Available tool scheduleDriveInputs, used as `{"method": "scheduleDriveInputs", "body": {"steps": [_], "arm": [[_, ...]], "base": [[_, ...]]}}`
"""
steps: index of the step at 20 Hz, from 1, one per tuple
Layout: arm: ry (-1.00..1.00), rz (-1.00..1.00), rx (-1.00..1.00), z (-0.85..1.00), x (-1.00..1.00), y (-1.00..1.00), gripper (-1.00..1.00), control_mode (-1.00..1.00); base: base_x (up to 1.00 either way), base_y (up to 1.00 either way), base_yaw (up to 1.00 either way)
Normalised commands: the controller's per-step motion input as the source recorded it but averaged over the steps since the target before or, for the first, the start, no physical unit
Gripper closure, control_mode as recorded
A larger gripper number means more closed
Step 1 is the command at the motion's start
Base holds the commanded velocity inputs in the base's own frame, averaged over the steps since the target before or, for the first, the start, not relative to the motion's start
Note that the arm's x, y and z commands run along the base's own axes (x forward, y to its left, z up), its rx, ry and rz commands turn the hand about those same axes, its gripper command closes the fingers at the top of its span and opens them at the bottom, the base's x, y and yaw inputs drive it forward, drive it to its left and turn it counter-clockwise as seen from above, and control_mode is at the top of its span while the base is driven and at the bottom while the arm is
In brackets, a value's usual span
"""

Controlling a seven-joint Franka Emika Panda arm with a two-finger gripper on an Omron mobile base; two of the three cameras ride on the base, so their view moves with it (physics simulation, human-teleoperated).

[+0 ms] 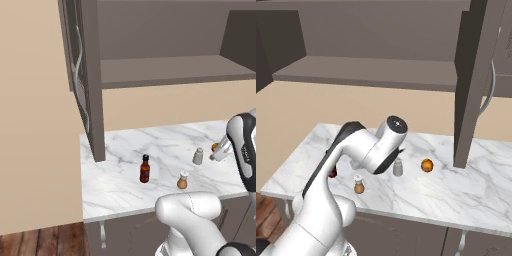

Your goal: There are various items on the counter. Only move the condiments/shakers into the cabinet.

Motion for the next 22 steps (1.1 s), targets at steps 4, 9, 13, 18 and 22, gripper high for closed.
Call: {"method": "scheduleDriveInputs", "body": {"steps": [4, 9, 13, 18, 22], "arm": [[-0.01, 0.34, 0.0, -0.38, 0.0, 0.0, -1.0, -1.0], [-0.06, 0.34, 0.02, -0.27, -0.06, 0.0, -1.0, -1.0], [-0.1, 0.23, 0.08, -0.25, -0.04, 0.0, -1.0, -1.0], [-0.06, 0.17, 0.11, -0.3, 0.01, 0.02, -1.0, -1.0], [0.0, 0.13, 0.12, -0.29, 0.18, 0.15, -1.0, -1.0]], "base": [[0.0, 0.0, 0.0], [0.0, 0.0, 0.0], [0.0, 0.0, 0.0], [0.0, 0.0, 0.0], [0.0, 0.0, 0.0]]}}
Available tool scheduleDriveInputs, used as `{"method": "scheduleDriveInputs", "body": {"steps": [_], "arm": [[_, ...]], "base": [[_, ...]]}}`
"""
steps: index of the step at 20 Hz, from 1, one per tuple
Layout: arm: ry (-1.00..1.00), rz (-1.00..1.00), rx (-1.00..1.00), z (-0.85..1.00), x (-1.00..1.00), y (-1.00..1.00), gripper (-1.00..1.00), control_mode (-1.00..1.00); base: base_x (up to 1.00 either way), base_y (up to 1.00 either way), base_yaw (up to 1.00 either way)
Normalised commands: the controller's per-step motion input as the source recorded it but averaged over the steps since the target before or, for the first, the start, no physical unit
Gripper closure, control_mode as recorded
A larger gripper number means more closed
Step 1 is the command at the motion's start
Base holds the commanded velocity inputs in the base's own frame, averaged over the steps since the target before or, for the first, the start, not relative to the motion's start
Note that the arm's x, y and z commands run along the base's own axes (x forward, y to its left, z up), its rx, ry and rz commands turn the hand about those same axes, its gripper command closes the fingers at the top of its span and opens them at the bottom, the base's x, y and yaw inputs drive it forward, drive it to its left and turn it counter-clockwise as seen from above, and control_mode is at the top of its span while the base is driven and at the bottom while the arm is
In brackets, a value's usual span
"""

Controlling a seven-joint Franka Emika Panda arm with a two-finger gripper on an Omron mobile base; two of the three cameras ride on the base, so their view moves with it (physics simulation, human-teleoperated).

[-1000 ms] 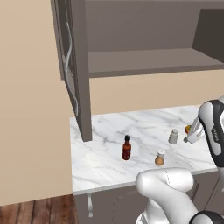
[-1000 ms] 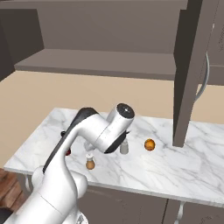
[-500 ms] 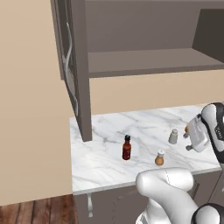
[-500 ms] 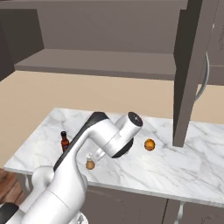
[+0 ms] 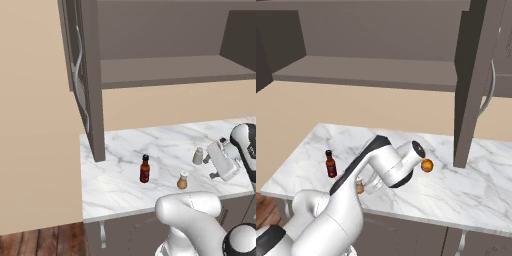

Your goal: There are various items on the counter. Only move the condiments/shakers into the cabinet.

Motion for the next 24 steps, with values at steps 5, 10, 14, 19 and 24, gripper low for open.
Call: {"method": "scheduleDriveInputs", "body": {"steps": [5, 10, 14, 19, 24], "arm": [[-0.01, 0.06, 0.2, -0.18, 0.07, 0.01, -1.0, -1.0], [-0.03, 0.03, 0.09, -0.11, 0.03, 0.0, -1.0, -1.0], [-0.01, 0.01, 0.08, -0.07, 0.09, 0.04, -1.0, -1.0], [0.0, 0.0, 0.0, 0.0, 0.12, 0.12, -1.0, -1.0], [0.0, 0.0, -0.01, 0.0, 0.19, 0.07, -1.0, -1.0]], "base": [[0.0, 0.0, 0.0], [0.0, 0.0, 0.0], [0.0, 0.0, 0.0], [0.0, 0.0, 0.0], [0.0, 0.0, 0.0]]}}
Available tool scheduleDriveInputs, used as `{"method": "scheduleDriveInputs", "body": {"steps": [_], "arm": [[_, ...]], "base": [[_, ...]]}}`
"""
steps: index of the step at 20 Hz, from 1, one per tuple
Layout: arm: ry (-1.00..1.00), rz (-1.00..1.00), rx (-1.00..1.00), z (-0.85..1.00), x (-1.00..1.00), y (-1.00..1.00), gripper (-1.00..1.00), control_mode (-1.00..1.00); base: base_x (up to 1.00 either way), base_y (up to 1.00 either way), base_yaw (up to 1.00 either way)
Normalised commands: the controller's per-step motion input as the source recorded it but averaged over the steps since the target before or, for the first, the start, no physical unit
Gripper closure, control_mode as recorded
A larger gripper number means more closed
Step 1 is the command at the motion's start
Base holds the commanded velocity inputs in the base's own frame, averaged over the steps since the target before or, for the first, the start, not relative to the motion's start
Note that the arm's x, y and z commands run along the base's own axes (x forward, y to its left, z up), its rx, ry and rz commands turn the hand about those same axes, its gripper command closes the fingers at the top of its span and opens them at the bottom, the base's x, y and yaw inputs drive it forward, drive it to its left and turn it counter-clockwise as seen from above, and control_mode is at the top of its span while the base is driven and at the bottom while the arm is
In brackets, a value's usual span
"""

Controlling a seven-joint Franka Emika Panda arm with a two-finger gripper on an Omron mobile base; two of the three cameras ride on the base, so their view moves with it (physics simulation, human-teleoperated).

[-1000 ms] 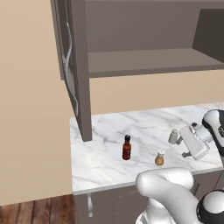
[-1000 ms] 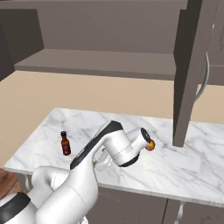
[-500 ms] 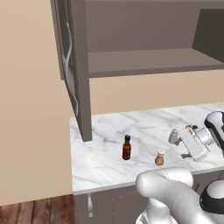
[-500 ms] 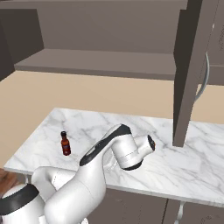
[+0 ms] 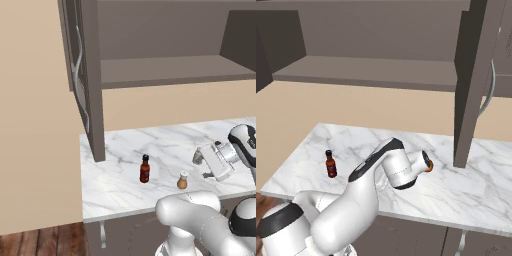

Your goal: There are various items on the counter. Only move the condiments/shakers into the cabinet.

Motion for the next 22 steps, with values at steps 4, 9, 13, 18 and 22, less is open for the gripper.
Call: {"method": "scheduleDriveInputs", "body": {"steps": [4, 9, 13, 18, 22], "arm": [[0.0, 0.0, 0.0, -0.01, 0.16, 0.05, -1.0, -1.0], [0.01, 0.0, 0.0, -0.09, 0.01, 0.15, -1.0, -1.0], [0.04, 0.0, 0.0, -0.14, 0.0, 0.21, -1.0, -1.0], [0.05, 0.0, 0.0, -0.18, 0.0, 0.2, -1.0, -1.0], [0.07, 0.0, 0.0, -0.24, 0.0, 0.12, -1.0, -1.0]], "base": [[0.0, 0.0, 0.0], [0.0, 0.0, 0.0], [0.0, 0.0, 0.0], [0.0, 0.0, 0.0], [0.0, 0.0, 0.0]]}}
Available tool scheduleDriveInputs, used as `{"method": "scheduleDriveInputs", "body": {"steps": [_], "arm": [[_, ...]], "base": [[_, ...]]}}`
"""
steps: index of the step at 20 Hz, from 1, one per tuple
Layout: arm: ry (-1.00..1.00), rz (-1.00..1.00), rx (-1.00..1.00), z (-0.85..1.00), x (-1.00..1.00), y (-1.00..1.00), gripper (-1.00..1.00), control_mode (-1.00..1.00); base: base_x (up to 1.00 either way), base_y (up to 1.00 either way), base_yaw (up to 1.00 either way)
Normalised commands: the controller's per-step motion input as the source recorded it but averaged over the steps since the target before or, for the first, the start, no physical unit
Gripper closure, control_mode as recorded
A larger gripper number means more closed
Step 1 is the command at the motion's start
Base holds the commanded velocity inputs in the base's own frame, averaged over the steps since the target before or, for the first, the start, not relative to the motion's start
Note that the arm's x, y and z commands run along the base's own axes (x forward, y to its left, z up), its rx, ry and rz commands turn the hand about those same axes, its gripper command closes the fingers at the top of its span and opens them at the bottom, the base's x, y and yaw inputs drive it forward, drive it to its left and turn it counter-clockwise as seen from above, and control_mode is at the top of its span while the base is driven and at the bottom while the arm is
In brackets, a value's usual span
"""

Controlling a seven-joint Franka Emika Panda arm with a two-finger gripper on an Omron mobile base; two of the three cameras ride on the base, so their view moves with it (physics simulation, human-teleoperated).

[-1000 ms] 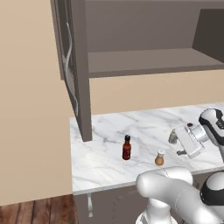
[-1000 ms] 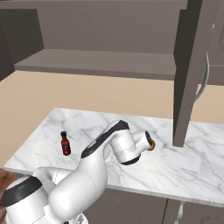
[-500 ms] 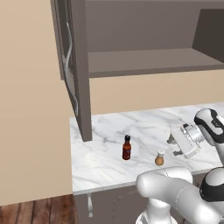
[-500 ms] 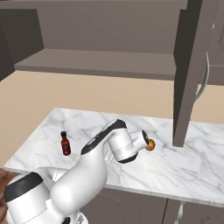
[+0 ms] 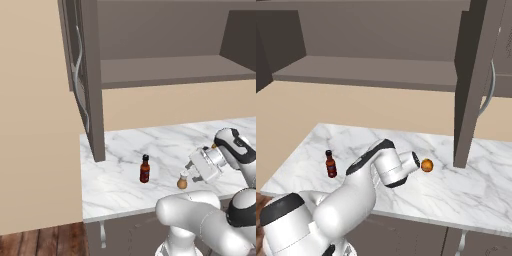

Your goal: There are various items on the counter. Only move the condiments/shakers into the cabinet.

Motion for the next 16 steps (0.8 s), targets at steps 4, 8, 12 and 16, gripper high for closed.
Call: {"method": "scheduleDriveInputs", "body": {"steps": [4, 8, 12, 16], "arm": [[0.06, 0.0, 0.0, -0.19, 0.0, 0.11, -1.0, -1.0], [0.02, 0.0, 0.0, -0.06, 0.0, 0.02, -1.0, -1.0], [0.01, 0.0, 0.0, 0.0, 0.0, 0.01, -1.0, -1.0], [0.0, 0.0, 0.0, 0.0, 0.0, 0.11, -1.0, -1.0]], "base": [[0.0, 0.0, 0.0], [0.0, 0.0, 0.0], [0.0, 0.0, 0.0], [0.0, 0.0, 0.0]]}}
